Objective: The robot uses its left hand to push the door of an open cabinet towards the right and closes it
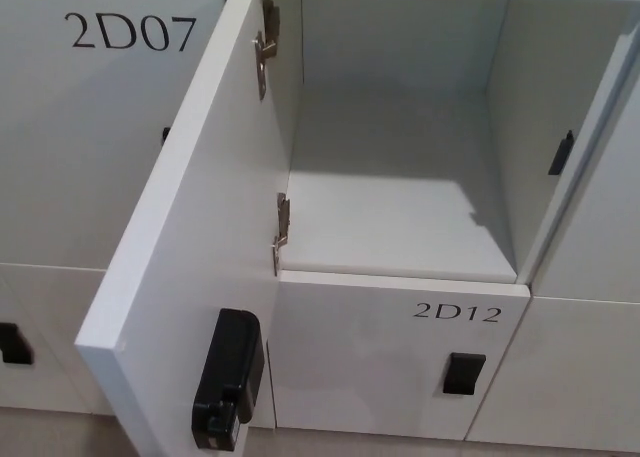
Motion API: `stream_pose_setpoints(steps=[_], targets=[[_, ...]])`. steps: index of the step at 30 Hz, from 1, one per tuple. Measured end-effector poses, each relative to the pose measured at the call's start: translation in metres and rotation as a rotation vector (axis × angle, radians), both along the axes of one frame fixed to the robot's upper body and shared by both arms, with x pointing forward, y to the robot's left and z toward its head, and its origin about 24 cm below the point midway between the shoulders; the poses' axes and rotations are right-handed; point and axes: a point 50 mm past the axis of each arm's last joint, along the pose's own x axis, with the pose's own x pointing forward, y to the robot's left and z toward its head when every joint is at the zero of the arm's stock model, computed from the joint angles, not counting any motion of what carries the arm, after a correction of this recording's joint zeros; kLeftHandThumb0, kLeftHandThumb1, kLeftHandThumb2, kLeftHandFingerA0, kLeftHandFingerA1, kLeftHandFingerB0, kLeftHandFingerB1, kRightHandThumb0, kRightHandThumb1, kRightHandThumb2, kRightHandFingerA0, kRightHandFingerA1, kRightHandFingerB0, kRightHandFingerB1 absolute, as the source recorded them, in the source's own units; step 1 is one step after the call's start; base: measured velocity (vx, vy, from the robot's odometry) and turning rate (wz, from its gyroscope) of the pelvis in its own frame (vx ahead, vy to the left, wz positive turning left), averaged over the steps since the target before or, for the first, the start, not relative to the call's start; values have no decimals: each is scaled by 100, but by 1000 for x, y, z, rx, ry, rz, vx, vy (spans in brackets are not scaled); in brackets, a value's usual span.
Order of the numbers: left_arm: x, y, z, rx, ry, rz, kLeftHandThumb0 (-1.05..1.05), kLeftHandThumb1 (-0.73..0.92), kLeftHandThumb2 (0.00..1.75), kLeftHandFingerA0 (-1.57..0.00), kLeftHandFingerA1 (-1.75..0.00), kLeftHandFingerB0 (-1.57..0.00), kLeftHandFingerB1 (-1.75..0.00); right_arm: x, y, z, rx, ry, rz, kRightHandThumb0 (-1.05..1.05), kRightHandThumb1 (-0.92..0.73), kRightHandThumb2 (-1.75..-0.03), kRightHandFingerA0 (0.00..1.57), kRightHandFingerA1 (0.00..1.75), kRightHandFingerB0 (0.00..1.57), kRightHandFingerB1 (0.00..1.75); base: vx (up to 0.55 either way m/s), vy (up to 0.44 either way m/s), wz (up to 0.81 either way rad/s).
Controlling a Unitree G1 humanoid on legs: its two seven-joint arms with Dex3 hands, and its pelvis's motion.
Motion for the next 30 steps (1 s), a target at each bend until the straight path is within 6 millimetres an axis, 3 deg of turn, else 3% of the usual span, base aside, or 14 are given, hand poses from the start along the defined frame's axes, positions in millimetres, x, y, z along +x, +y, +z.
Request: stream_pose_setpoints(steps=[2, 3, 4, 5, 11, 15, 16, 17, 18, 26, 27, 28, 29, 30], targets=[[1, 0, 0, -2, -9, -4, -71, 92, 71, -40, -36, -27, -31, 0, 0, 0, -1, -5, -1, -51, -72, -104, 33, 54, 19, 46, 0, 0, 0], [2, -1, 1, 1, -25, -10, -71, 76, 111, -51, -63, -39, -52, 0, 1, 0, -2, -9, -2, -51, -72, -105, 34, 54, 20, 46, 0, 0, 0], [2, -1, 1, 2, -27, -11, -71, 76, 111, -51, -63, -39, -52, 0, 1, 0, -2, -10, -2, -51, -72, -105, 34, 54, 20, 46, 0, 0, 0], [2, -1, 2, 6, -37, -13, -70, 91, 68, -55, -50, -45, -38, 0, 1, 0, -2, -11, -3, -51, -72, -104, 34, 54, 20, 47, 0, 0, 0], [15, -2, 11, 53, -155, -31, -72, 90, 68, -46, -40, -41, -33, -1, 1, -1, -7, -14, -6, -51, -71, -104, 34, 54, 20, 46, 0, 0, 0], [52, -13, 34, 100, -313, -145, -74, 81, 78, -42, -39, -35, -37, -1, 1, -1, -8, -19, -6, -51, -71, -104, 35, 55, 21, 47, 0, 0, 0], [59, -17, 38, 106, -340, -168, -63, 74, 110, -39, -54, -22, -45, -1, 1, -1, -8, -20, -6, -51, -71, -104, 35, 55, 22, 47, 0, 0, 0], [73, -24, 48, 117, -400, -220, -63, 74, 110, -39, -54, -22, -45, -1, 1, -1, -7, -21, -6, -51, -71, -104, 35, 55, 22, 47, 0, 0, 0], [73, -24, 48, 117, -400, -220, -72, 88, 67, -44, -38, -38, -34, -1, 1, -1, -7, -21, -6, -50, -71, -104, 34, 55, 21, 47, 0, 0, 0], [131, -95, 105, 112, -719, -525, -67, 89, 67, -46, -37, -38, -34, -1, 3, -1, -2, -23, -6, -51, -71, -105, 34, 54, 19, 46, 0, 0, 0], [133, -100, 108, 107, -734, -541, -68, 90, 68, -45, -35, -37, -33, -1, 3, -1, -2, -23, -5, -51, -89, -66, 38, 39, 30, 34, 0, 0, 0], [138, -115, 115, 95, -775, -584, -68, 90, 68, -45, -35, -37, -33, -1, 4, -2, -1, -23, -5, -51, -89, -66, 38, 39, 30, 34, 0, 0, 0], [140, -119, 118, 92, -790, -595, -69, 90, 68, -47, -36, -38, -33, -1, 4, -2, 0, -23, -5, -53, -71, -104, 32, 54, 19, 46, 0, 0, 0], [142, -126, 122, 88, -808, -614, -71, 92, 68, -49, -37, -38, -33, -1, 4, -2, 0, -23, -6, -52, -71, -104, 34, 54, 20, 46, 0, 0, 0]])
